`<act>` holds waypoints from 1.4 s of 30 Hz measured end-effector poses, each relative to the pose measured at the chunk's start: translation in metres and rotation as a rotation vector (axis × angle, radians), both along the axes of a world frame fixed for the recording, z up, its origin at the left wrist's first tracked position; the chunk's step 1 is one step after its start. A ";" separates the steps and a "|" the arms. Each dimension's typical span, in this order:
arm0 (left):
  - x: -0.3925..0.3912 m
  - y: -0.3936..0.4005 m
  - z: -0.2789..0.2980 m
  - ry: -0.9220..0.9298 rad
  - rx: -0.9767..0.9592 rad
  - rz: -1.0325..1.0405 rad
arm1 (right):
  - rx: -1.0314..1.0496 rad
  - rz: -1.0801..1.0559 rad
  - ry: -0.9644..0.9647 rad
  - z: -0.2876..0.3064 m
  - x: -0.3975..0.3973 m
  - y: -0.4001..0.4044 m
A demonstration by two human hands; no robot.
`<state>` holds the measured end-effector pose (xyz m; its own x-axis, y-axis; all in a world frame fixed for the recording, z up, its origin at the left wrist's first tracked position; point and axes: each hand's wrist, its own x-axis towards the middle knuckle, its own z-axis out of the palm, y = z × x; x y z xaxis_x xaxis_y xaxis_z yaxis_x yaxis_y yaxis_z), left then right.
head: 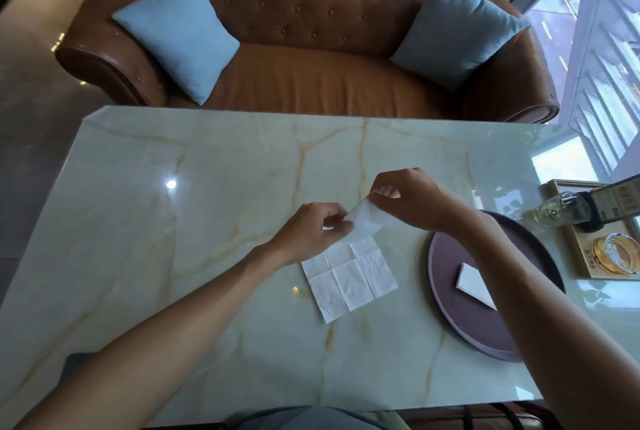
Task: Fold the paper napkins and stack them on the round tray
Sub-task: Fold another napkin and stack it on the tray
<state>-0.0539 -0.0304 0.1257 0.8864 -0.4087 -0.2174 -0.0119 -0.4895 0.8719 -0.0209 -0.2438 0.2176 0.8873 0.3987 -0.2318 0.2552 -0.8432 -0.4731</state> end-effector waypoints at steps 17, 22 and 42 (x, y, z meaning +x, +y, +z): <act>-0.001 0.002 -0.007 0.149 -0.241 0.160 | 0.103 0.051 0.102 0.004 -0.028 0.006; 0.004 0.001 0.013 0.146 -0.319 0.139 | 0.138 -0.192 -0.183 -0.008 -0.019 -0.006; 0.015 0.003 0.020 0.146 -0.283 0.101 | 0.107 -0.118 0.091 -0.026 -0.006 -0.003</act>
<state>-0.0391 -0.0276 0.1459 0.8933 -0.3826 -0.2357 0.1596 -0.2200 0.9623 -0.0267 -0.2468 0.1921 0.9069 0.3196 -0.2746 0.1096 -0.8082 -0.5786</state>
